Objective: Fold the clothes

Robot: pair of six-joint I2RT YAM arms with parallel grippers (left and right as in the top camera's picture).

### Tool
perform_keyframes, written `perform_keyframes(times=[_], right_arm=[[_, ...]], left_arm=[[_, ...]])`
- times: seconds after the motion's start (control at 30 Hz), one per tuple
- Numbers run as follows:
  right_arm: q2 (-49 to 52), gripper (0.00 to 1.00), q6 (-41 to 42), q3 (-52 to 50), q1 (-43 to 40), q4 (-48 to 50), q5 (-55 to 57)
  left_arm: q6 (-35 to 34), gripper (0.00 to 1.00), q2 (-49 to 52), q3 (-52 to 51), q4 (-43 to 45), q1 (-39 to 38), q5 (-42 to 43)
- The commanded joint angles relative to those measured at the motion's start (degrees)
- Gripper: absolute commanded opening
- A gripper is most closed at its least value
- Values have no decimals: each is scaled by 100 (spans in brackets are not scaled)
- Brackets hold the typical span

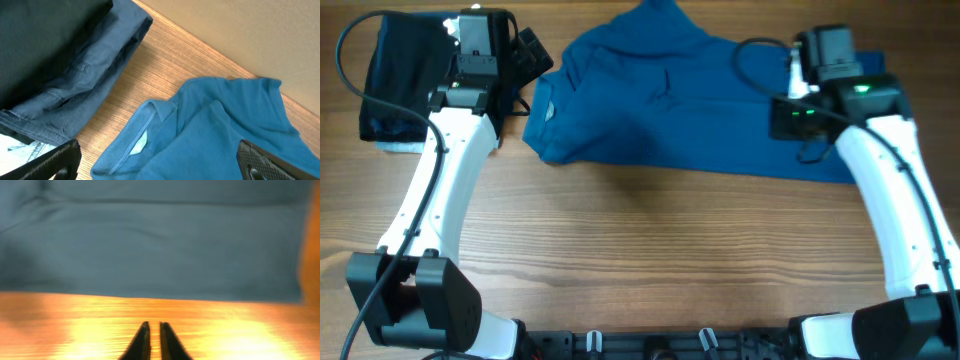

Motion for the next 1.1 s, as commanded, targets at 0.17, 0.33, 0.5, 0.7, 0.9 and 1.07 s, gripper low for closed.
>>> perform_keyframes(times=[0.17,0.33,0.5,0.7,0.9,1.07], right_arm=[[330,34,345,-177,-2944,-2,-125],[1207,45,175,-177,-3976,160,-966],[2243,56,170,-177,-4127,535,-1143],[3001,58,52,-177,-4116,951,-1698],[3073,44,205,-177,-4107,994,-1508],[3073,40,501,-367,-4107,1137,-1001]], left_arm=[[-57,100,50,0,13,33,9],[-57,100,50,0,13,33,9],[-57,100,50,0,13,33,9],[-57,100,50,0,13,33,7],[-57,100,50,0,13,33,9],[-57,100,50,0,13,33,7]])
